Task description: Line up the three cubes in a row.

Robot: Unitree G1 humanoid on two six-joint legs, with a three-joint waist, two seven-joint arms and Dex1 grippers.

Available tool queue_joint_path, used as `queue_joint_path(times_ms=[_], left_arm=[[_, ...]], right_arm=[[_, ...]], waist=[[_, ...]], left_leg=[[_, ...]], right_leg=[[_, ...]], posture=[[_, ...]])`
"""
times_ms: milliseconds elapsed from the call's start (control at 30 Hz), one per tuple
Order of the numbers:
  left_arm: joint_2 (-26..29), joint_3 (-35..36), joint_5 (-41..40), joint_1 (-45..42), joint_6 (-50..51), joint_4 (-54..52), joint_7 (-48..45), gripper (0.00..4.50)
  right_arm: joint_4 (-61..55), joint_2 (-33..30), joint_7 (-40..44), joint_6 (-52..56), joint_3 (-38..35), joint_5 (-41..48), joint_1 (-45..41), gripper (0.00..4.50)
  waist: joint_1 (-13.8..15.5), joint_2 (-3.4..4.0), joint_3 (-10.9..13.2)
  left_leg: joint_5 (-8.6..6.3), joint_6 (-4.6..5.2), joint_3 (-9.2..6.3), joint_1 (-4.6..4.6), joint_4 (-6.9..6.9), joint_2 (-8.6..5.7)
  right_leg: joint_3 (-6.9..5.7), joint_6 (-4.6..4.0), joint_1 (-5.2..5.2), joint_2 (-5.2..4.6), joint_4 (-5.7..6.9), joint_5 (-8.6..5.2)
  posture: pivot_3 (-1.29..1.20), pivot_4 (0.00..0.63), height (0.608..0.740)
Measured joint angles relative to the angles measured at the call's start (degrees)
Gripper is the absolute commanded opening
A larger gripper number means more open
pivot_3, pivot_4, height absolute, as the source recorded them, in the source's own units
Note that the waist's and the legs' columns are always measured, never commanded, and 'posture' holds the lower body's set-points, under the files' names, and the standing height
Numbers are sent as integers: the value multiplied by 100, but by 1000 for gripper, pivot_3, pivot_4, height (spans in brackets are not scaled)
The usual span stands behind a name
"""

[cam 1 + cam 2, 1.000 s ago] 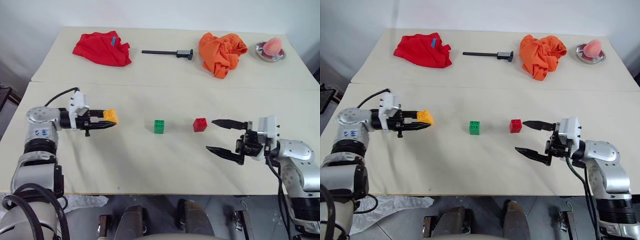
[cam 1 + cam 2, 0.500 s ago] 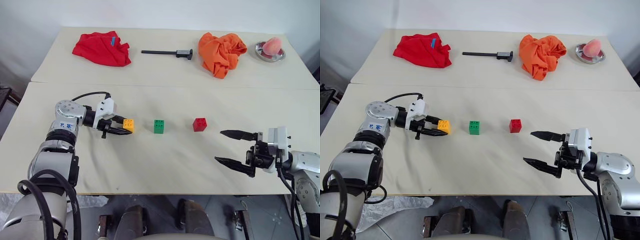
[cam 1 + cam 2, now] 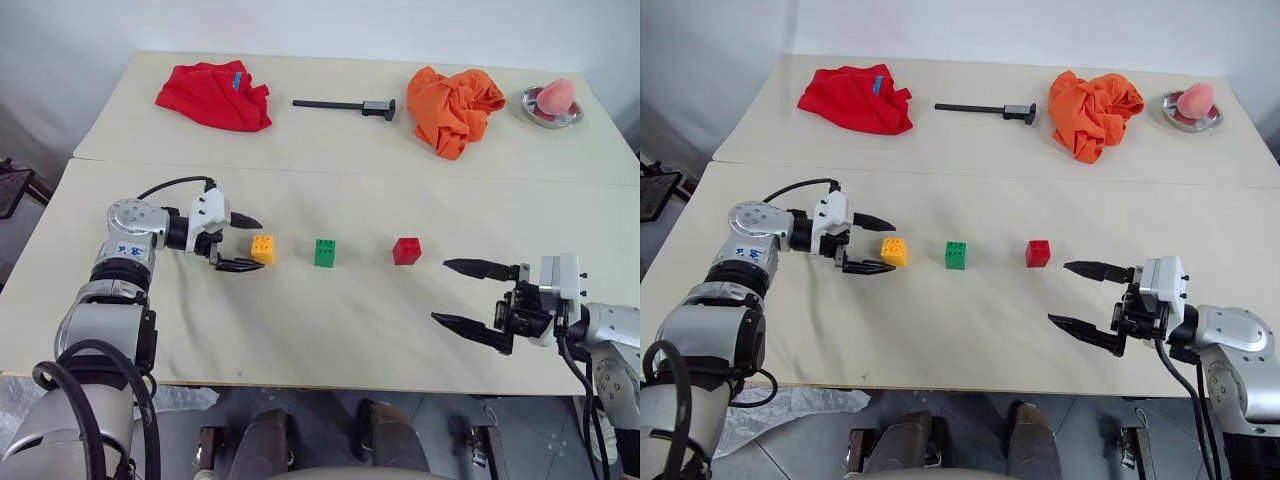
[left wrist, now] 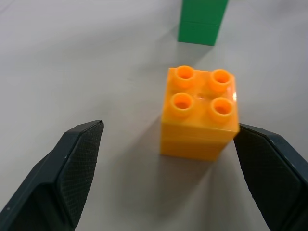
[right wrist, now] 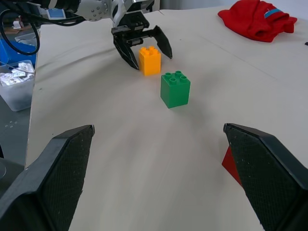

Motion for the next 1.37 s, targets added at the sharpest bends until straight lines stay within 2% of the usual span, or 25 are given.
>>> queue_joint_path(times_ms=[367,567,633,767,867,1000,1167,1367], left_arm=[[199,132,-1,153,15,2,70,4483],[416,530,-524,470,112,-306,-663,4483],[574,716,-916,816,370,-838,-667,4483],[1073,1221,-1865,2382,1282,-2583,-667,4483],[1174,1449,-2297,3433,1783,-3724,-653,4483],[1268,1936,-2807,4298,2468,-4904,-307,4483],[1295,2264,-2880,4641,2561,-5411,227,4483],[1278,2244,-2826,4656,2417,-5415,495,4483]], right_arm=[[122,0,137,17,88,-8,-84,4500],[507,-9,402,-110,132,-11,-325,4500],[921,-23,607,-170,140,-11,-560,4500],[2251,-88,1107,-332,43,-12,-1325,4500],[2919,-81,1528,-489,70,-35,-1825,4500],[3675,-42,1768,-826,350,-147,-2515,4500],[4265,-245,1803,-1137,1060,20,-2798,4500],[4370,-292,1818,-1298,1321,190,-3053,4500]], waist=[[-2,0,0],[-18,0,0],[-54,0,0],[-202,3,0],[-186,7,1],[-136,6,1],[-106,7,2],[-157,9,2]], left_leg=[[0,0,0,0,0,0],[0,0,0,1,0,2],[0,0,1,5,1,4],[0,0,-2,15,-2,10],[0,0,-4,12,1,10],[0,0,-12,10,19,11],[0,0,-13,9,19,5],[0,-1,-12,10,19,6]], right_leg=[[0,0,0,0,0,0],[-1,0,0,0,1,0],[1,0,0,1,3,0],[3,-1,0,0,6,-1],[2,-3,0,-1,9,-1],[1,-3,7,-15,21,-1],[-5,-3,10,-17,18,-1],[-8,-3,10,-15,20,-1]], posture=[[0,150,740],[0,150,740],[0,150,740],[0,150,740],[0,150,740],[0,150,740],[0,150,740],[0,150,740]])
